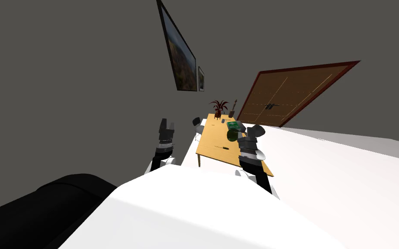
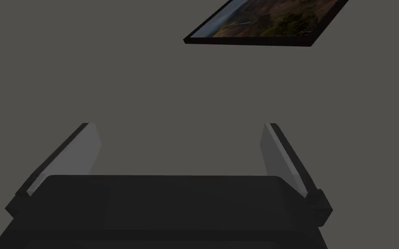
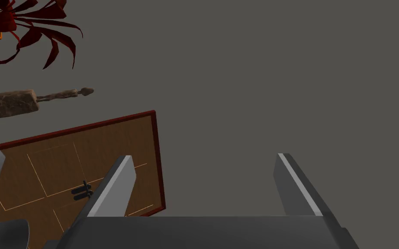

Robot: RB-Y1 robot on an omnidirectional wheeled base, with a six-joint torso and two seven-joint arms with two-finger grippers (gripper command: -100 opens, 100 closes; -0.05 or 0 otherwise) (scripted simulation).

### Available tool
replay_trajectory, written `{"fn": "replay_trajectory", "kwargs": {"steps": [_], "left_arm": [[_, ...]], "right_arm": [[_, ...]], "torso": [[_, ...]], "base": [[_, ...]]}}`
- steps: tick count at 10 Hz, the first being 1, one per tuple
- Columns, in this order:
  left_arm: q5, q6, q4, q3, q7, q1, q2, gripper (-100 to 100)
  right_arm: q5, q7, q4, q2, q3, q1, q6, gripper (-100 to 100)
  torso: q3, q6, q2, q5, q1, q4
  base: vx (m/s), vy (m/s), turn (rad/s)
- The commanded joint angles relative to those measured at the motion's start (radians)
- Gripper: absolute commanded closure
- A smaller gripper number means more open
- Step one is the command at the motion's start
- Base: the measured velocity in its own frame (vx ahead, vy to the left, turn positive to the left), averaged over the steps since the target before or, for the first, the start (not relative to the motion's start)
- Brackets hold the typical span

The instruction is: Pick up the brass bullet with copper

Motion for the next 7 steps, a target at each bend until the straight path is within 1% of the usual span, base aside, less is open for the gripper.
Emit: {"fn": "replay_trajectory", "kwargs": {"steps": [1,4,7], "left_arm": [[0.000,0.000,0.000,0.000,0.000,0.000,0.000,0],[0.000,0.000,0.000,0.000,0.000,0.000,0.000,0],[0.000,0.000,0.000,0.000,0.000,0.000,0.000,0]], "right_arm": [[0.006,0.003,0.005,-0.029,-0.003,0.007,0.007,-100],[0.031,0.017,0.025,-0.097,-0.010,0.031,0.033,-100],[0.069,0.041,0.058,-0.173,-0.019,0.068,0.075,-100]], "torso": [[0.000,0.000,0.000,0.000,0.000,0.000],[0.002,0.000,0.003,-0.001,-0.006,0.001],[0.003,0.000,0.005,-0.002,-0.010,0.001]], "base": [[-0.021,-0.026,0.062],[-0.042,-0.093,0.117],[-0.084,-0.139,0.185]]}}
